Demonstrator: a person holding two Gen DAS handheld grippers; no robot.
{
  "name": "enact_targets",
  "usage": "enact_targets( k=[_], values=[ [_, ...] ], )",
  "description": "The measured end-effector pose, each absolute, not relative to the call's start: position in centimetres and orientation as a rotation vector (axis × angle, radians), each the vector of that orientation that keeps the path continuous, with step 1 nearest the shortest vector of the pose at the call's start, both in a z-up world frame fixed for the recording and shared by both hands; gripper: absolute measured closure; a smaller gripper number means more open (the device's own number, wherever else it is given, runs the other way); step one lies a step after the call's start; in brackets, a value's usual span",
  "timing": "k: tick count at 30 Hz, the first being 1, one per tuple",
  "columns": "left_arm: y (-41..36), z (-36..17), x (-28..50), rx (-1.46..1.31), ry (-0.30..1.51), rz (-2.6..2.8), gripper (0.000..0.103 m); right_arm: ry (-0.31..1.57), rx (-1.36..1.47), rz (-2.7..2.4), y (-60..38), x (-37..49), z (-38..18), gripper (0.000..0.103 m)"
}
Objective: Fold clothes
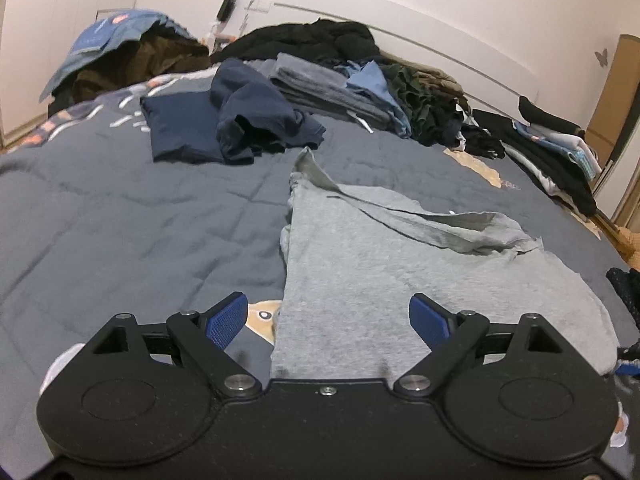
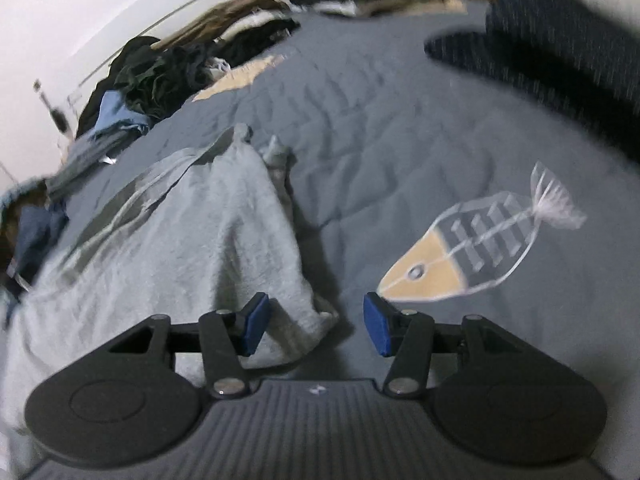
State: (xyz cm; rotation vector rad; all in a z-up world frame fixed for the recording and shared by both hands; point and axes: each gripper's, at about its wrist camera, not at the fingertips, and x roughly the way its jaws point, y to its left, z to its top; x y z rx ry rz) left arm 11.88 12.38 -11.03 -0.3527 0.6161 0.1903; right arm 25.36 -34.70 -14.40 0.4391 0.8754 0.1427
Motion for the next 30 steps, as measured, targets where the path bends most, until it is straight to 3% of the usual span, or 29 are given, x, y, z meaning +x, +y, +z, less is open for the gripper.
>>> enact_targets(
  k=[1, 2, 3, 9, 16, 21, 30],
  values=[
    [12.4, -11.1, 12.0, -0.356, 0.619, 0.191, 0.016, 0.888, 0.485, 0.149, -34.9, 25.6, -14.8, 0.062],
    [12.3, -11.1, 12.0, -0.355, 0.621, 0.195, 0.016, 0.899, 0.526, 0.164, -35.0, 25.7, -15.0, 0.087],
    [12.2, -11.1, 12.1, -0.347, 0.623, 0.196, 0.016, 0.915, 0.559, 0.181, -35.1, 25.8, -15.0, 0.100],
    [12.1, -11.0, 12.2, -0.325, 0.627, 0.199, 0.016, 0.815, 0.608, 0.163, -37.4, 24.5, -11.6, 0.100],
    [13.4, -11.5, 12.4, -0.354, 0.689, 0.224, 0.016, 0.892, 0.536, 0.142, -38.0, 24.7, -12.6, 0.100],
    [15.1, -12.5, 10.6, -0.557, 0.728, 0.214, 0.016, 0.913, 0.512, 0.169, -38.2, 24.9, -12.5, 0.099],
    [15.1, -15.9, 9.9, -0.830, 0.725, 0.269, 0.016, 0.932, 0.634, 0.168, -38.4, 23.3, -11.7, 0.088]
  ],
)
